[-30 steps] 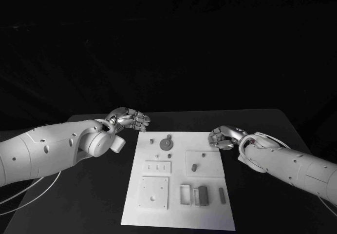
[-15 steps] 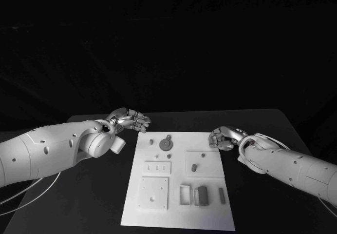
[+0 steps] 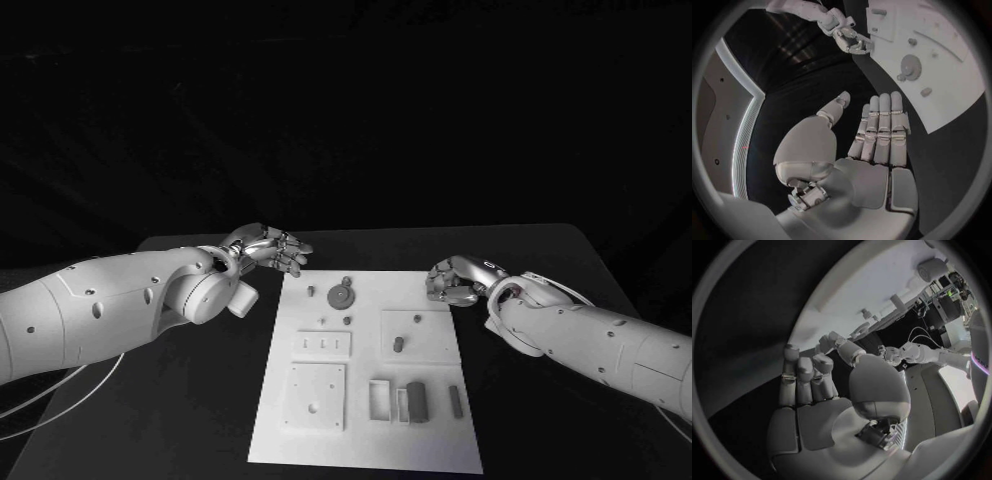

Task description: Assemble the parts on the task board

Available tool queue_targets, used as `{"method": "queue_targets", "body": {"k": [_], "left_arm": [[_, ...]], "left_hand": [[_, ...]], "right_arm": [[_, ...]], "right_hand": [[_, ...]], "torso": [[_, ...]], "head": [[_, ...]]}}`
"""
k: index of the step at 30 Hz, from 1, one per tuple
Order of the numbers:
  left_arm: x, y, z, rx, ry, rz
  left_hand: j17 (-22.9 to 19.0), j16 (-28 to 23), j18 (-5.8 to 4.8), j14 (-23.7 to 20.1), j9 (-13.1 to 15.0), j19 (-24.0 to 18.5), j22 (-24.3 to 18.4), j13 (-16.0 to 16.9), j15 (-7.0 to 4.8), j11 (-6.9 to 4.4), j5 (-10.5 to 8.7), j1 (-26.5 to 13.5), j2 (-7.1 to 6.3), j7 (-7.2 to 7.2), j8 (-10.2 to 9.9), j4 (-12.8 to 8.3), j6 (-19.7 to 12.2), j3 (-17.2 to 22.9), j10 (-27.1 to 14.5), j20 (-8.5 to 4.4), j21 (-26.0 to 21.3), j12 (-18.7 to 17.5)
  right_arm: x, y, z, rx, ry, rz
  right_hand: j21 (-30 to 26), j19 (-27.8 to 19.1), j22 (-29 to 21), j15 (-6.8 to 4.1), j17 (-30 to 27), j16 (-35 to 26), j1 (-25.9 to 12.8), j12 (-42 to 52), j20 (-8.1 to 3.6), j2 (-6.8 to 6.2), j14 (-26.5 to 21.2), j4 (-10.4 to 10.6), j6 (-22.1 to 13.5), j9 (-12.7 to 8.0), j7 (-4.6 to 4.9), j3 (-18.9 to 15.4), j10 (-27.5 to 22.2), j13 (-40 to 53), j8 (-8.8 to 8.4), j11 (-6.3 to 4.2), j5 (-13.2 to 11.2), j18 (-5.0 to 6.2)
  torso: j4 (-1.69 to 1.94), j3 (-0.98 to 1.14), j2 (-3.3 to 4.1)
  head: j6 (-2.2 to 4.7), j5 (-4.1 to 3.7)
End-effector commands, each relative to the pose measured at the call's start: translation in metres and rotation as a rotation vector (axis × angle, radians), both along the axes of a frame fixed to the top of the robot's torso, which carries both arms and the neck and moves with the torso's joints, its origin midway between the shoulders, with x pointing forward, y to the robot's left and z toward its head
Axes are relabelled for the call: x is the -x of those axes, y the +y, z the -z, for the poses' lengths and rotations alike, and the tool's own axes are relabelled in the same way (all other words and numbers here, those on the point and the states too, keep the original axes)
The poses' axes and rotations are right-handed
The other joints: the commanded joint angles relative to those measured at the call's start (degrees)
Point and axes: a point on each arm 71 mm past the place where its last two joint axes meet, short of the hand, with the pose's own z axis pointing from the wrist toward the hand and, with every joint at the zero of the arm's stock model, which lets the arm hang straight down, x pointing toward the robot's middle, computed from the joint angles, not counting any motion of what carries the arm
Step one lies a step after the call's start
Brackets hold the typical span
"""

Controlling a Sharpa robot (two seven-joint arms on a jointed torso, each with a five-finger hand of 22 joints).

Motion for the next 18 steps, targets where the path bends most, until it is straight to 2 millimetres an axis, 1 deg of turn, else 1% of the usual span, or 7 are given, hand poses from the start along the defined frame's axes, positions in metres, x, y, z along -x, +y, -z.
{"method": "queue_targets", "body": {"k": [1,3,10,12,14,15,18], "left_arm": [[0.0,-0.003,0.002,-0.095,0.011,0.013],[0.0,-0.005,0.002,-0.111,0.022,0.008],[-0.001,-0.014,-0.002,-0.141,0.032,0.003],[-0.002,-0.02,-0.004,-0.168,0.032,0.027],[-0.002,-0.026,-0.006,-0.204,0.04,0.055],[-0.002,-0.029,-0.007,-0.215,0.043,0.061],[-0.003,-0.038,-0.011,-0.255,0.045,0.078]], "left_hand": [[0.7,0.3,0.69,0.7,0.1,0.7,0.3,0.2,-0.18,-0.14,-0.26,-1.8,-0.25,-0.11,0.0,0.6,0.5,-0.7,0.7,-0.12,0.4,0.4],[2.1,2.2,1.02,2.6,0.2,2.7,1.3,1.0,-1.25,-1.06,-0.26,-3.0,-0.31,-0.43,0.2,0.8,1.2,-1.7,2.5,-0.98,1.7,1.4],[7.5,11.4,0.83,4.2,0.7,6.1,7.1,5.7,-4.14,-3.29,-0.19,-5.4,0.4,-1.83,0.6,1.5,4.5,-3.2,5.7,-3.86,6.8,4.9],[8.6,14.5,0.88,4.7,0.9,6.9,9.2,7.5,-4.97,-3.95,-0.31,-6.6,0.85,-2.39,0.7,2.2,5.7,-3.3,6.6,-4.77,8.5,5.9],[9.3,16.5,0.94,5.0,0.9,7.4,10.5,8.5,-5.58,-4.37,-1.21,-7.5,1.37,-2.73,0.6,2.8,6.5,-3.5,7.2,-5.3,9.6,6.4],[9.5,17.2,0.9,4.9,0.8,7.4,11.0,8.9,-5.75,-4.49,-2.39,-8.2,1.3,-2.8,0.4,3.2,6.7,-3.8,7.4,-5.48,9.8,6.6],[9.6,18.3,0.87,4.7,0.8,7.4,11.8,9.8,-6.01,-4.64,-2.52,-8.9,0.76,-2.85,0.0,3.5,6.9,-4.2,7.6,-5.78,10.3,6.9]], "right_arm": [[-0.001,0.006,-0.009,0.036,-0.016,0.013],[-0.002,0.011,-0.015,0.041,-0.016,0.0],[-0.001,0.03,-0.036,0.037,-0.021,-0.049],[0.0,0.038,-0.041,0.045,-0.018,-0.063],[0.002,0.049,-0.046,0.054,-0.01,-0.084],[0.004,0.053,-0.047,0.057,-0.009,-0.091],[0.009,0.067,-0.051,0.055,-0.006,-0.112]], "right_hand": [[0.3,0.5,1.0,-0.4,-0.1,0.3,-0.1,0.1,-0.12,0.15,0.1,-0.2,0.9,0.1,0.2,-0.2,0.0,-0.1,0.27,-0.42,-0.2,0.87],[0.3,0.5,1.0,-0.43,-0.1,0.3,-0.1,0.1,-0.13,0.07,0.1,-0.2,0.9,0.1,0.17,-0.2,0.0,-0.1,0.28,-0.45,-0.3,0.87],[0.3,0.5,1.0,-0.5,-0.1,0.3,-0.1,0.0,-0.15,0.02,0.1,-0.1,1.0,0.2,0.11,-0.2,0.0,-0.1,0.32,-0.51,-0.3,0.87],[0.3,0.5,1.0,-0.52,-0.1,0.2,-0.1,-0.1,-0.15,-0.03,0.1,-0.2,1.1,0.2,0.09,-0.2,0.0,-0.1,0.32,-0.53,-0.3,0.87],[0.2,0.5,1.0,-0.55,-0.1,0.2,0.0,-0.1,-0.17,-0.15,0.1,-0.2,1.1,0.3,0.07,-0.2,0.0,-0.1,0.31,-0.56,-0.3,0.87],[0.2,0.5,1.0,-0.56,-0.2,0.2,-0.1,-0.1,-0.17,-0.22,0.1,-0.2,1.1,0.3,0.06,-0.2,0.0,-0.1,0.29,-0.56,-0.3,0.87],[0.2,0.4,1.0,-0.58,-0.2,0.1,-0.1,-0.2,-0.17,-0.34,0.0,-0.2,1.0,0.3,0.06,-0.2,0.0,-0.1,0.25,-0.56,-0.4,0.87]], "torso": [[0.01,-0.02,0.0],[0.05,-0.04,-0.01],[-0.02,-0.06,-0.13],[0.12,-0.03,-0.12],[0.2,-0.04,-0.18],[0.22,-0.04,-0.19],[0.32,-0.1,-0.38]], "head": [[0.09,-0.06],[0.09,-0.05],[0.48,-0.06],[0.53,-0.08],[0.55,-0.05],[0.59,0.06],[0.63,0.28]]}}
